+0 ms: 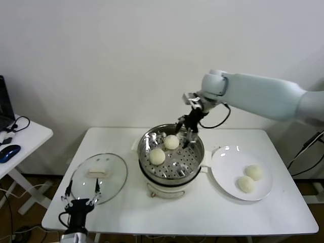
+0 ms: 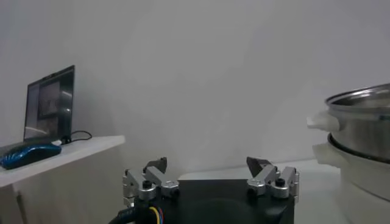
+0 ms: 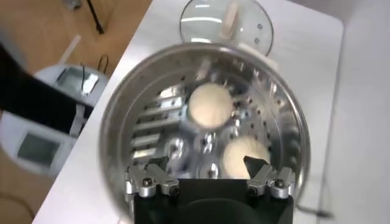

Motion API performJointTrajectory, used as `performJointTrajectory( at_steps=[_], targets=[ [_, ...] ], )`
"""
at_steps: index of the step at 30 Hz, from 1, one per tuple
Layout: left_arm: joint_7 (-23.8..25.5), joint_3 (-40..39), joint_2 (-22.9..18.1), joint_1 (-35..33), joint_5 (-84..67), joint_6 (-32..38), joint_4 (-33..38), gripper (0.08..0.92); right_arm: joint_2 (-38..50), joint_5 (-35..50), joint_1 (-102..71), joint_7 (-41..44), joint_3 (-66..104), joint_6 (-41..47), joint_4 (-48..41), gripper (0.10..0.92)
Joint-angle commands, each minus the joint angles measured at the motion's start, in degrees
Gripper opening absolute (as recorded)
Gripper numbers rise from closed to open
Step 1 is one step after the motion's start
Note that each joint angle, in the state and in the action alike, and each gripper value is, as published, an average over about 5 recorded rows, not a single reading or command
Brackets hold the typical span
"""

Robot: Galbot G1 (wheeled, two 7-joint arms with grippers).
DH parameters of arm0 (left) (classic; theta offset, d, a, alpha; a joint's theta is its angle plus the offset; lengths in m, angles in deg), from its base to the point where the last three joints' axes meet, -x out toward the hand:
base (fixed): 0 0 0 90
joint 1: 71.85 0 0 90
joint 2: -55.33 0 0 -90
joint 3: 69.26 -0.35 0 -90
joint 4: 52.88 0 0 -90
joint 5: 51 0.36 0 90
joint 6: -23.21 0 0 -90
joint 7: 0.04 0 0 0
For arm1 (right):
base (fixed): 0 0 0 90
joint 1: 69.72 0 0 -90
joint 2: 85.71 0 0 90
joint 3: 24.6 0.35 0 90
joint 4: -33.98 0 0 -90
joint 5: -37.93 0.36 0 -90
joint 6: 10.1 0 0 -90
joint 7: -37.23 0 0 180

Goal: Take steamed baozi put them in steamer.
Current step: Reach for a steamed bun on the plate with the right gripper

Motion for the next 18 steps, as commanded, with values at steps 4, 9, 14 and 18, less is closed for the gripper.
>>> performJointTrajectory(
  at_steps=[4,9,14,18],
  targets=[
    [0.2,0.4,-0.1,1.5,0.2,-1.1,0.2,0.823,23.7,-20.3,-0.9,3.3,1.2,-2.3,10.9,0.823],
    [0.2,1.2,0.6,1.4,-0.3,-1.2,-0.1,0.823,28.9,-25.2,-13.7,2.0,9.5,-2.5,9.3,0.823],
    [0.2,1.3,0.3,1.1,-0.1,-1.2,-0.2,0.823,29.4,-29.1,-25.4,1.4,19.3,-3.6,4.9,0.823],
    [0.2,1.7,0.1,0.7,0.0,-1.2,-0.2,0.823,28.5,-31.2,-33.2,1.3,25.4,-4.5,1.7,0.823]
  ],
)
